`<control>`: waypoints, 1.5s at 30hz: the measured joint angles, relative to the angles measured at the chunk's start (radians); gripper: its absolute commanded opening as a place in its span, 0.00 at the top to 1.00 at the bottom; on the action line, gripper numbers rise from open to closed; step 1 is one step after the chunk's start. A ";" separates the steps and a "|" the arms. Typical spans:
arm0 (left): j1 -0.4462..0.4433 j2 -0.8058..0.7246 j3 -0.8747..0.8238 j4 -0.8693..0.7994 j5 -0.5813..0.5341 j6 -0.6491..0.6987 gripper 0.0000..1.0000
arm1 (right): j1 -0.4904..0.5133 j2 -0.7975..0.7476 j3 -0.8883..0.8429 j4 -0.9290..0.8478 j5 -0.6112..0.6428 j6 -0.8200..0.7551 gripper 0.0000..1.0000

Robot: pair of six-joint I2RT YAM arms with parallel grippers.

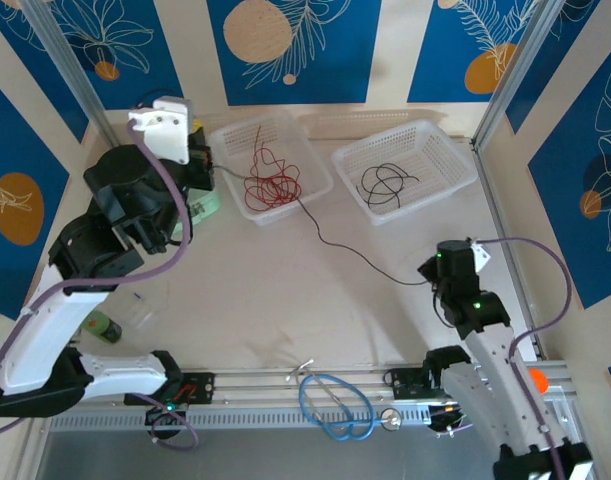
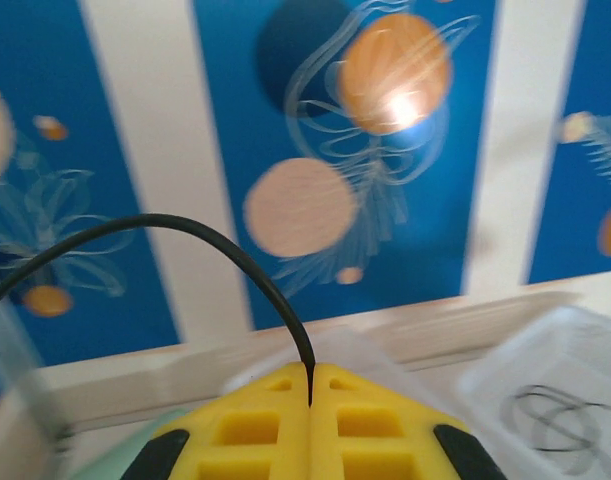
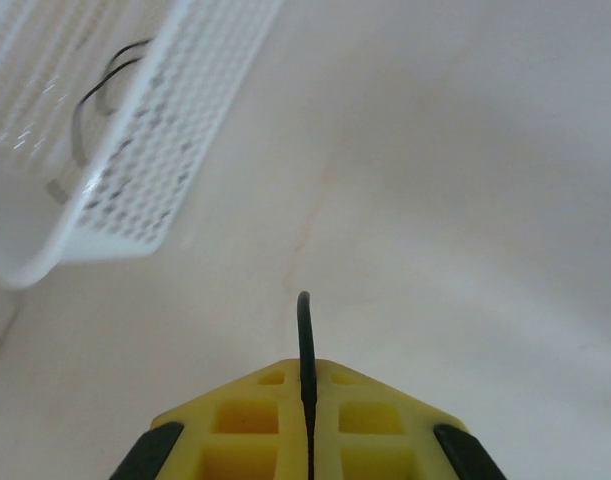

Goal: Untangle the cables

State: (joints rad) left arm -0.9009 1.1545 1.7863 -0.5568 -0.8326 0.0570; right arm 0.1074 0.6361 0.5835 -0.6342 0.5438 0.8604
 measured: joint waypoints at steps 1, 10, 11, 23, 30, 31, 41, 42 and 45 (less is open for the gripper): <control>0.003 -0.012 -0.016 0.002 -0.038 0.023 1.00 | -0.056 0.002 -0.005 -0.006 -0.013 -0.026 1.00; 0.050 -0.082 -0.119 0.042 -0.239 0.171 1.00 | -0.395 0.117 -0.039 0.028 -0.160 -0.167 1.00; 0.056 -0.087 -0.122 0.050 -0.255 0.189 1.00 | -0.411 0.130 -0.040 0.037 -0.167 -0.172 1.00; 0.089 -0.183 -0.171 0.135 -0.360 0.316 1.00 | -0.453 0.301 -0.041 0.139 -0.210 -0.173 1.00; 0.094 -0.085 -0.081 -0.045 -0.146 0.088 1.00 | -0.394 0.247 -0.040 0.146 -0.299 -0.169 1.00; 0.094 -0.053 -0.064 -0.064 -0.087 0.054 1.00 | -0.380 0.232 -0.040 0.143 -0.311 -0.165 1.00; 0.094 0.293 0.037 0.013 0.590 -0.116 1.00 | -0.196 0.111 -0.080 0.084 -0.364 -0.114 1.00; 0.094 0.318 0.036 0.054 0.645 -0.124 1.00 | -0.179 0.105 -0.089 0.079 -0.365 -0.106 1.00; 0.094 0.375 0.030 0.203 0.768 -0.140 1.00 | -0.124 0.088 -0.109 0.060 -0.369 -0.084 1.00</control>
State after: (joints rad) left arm -0.8070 1.5295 1.8160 -0.3538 -0.0650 -0.0834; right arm -0.0162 0.7242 0.4740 -0.5743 0.1749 0.7765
